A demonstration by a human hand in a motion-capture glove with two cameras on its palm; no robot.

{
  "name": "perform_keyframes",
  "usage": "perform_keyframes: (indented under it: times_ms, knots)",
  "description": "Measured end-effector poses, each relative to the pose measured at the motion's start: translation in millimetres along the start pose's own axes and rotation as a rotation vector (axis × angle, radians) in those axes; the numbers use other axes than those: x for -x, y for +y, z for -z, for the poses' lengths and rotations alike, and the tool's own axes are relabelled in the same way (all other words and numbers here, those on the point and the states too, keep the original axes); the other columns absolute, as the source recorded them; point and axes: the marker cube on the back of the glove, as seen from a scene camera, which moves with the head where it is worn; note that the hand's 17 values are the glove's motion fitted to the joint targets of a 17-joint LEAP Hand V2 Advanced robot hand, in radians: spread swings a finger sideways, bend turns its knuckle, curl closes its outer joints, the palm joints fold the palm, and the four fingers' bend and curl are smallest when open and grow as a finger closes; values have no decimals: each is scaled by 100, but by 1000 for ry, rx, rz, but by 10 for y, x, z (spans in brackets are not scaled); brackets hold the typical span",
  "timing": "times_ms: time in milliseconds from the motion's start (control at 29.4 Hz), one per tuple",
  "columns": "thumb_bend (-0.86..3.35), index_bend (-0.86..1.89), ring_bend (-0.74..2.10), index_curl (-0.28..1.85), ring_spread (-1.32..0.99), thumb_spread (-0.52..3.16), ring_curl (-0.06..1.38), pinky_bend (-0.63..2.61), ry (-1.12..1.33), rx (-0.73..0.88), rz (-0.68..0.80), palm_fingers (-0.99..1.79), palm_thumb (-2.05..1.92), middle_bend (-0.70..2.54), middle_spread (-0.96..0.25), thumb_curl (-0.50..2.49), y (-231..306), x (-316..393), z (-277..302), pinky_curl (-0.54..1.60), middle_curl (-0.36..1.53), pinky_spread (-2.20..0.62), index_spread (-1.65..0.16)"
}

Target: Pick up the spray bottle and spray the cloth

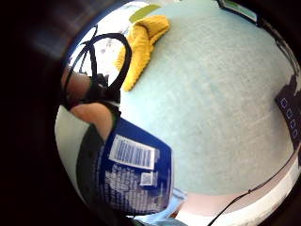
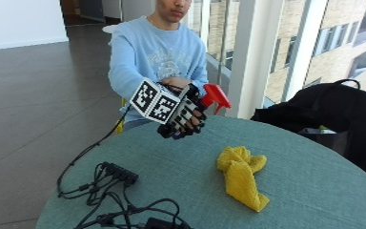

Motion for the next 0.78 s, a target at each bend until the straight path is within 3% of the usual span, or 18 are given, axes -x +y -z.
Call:
perform_keyframes:
  times_ms: [409, 783]
  knots:
    - [-2, 15, 40, 42, -3, 51, 42, 27, -217, -33, 333, 107, 102, 20, -10, 77, -226, 706, -885, 37, 52, 9, -22]
    - [-2, 15, 34, 43, -6, 55, 41, 25, -335, 4, 441, 99, 105, 18, -12, 77, -480, 1102, -1798, 37, 51, 4, -26]
